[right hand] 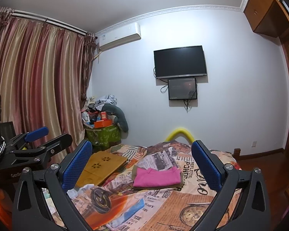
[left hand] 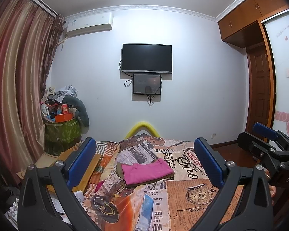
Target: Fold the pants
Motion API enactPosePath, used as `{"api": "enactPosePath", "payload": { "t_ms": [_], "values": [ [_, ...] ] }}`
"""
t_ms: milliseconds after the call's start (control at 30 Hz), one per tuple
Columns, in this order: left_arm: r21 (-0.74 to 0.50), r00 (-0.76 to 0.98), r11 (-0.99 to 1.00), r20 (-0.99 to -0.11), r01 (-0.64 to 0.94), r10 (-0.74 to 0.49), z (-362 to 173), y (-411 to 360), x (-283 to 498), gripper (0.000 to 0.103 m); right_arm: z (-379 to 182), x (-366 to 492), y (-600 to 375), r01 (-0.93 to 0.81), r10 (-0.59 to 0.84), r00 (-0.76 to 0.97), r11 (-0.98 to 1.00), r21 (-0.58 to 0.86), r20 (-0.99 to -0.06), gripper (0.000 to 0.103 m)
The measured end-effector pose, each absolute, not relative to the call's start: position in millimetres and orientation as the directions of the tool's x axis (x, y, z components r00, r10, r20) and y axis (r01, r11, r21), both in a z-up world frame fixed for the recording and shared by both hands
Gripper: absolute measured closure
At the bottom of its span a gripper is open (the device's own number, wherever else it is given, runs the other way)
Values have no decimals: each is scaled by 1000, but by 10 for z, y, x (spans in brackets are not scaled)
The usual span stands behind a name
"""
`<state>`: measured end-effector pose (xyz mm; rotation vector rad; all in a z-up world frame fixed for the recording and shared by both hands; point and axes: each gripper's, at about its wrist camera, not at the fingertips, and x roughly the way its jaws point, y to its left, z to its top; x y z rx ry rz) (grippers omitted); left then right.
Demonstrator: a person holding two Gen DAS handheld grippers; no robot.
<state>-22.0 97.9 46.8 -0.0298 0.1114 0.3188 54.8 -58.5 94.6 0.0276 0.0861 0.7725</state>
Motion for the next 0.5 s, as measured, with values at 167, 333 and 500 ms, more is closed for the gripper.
{"api": "enactPosePath", "payload": {
  "t_ms": [167, 333, 500],
  "values": [
    [-18, 945, 950, -117, -311, 307, 452, 982, -203, 0, 947, 539, -595, -693, 695, 715, 719, 59, -68, 0],
    [-16, 945, 951, -117, -309, 306, 459, 984, -205, 0, 946, 539, -599, -692, 695, 716, 719, 60, -69, 0],
    [-17, 946, 952, -118, -306, 302, 455, 987, -201, 0, 957, 543, -604, -692, 696, 715, 718, 67, -74, 0]
  ]
}}
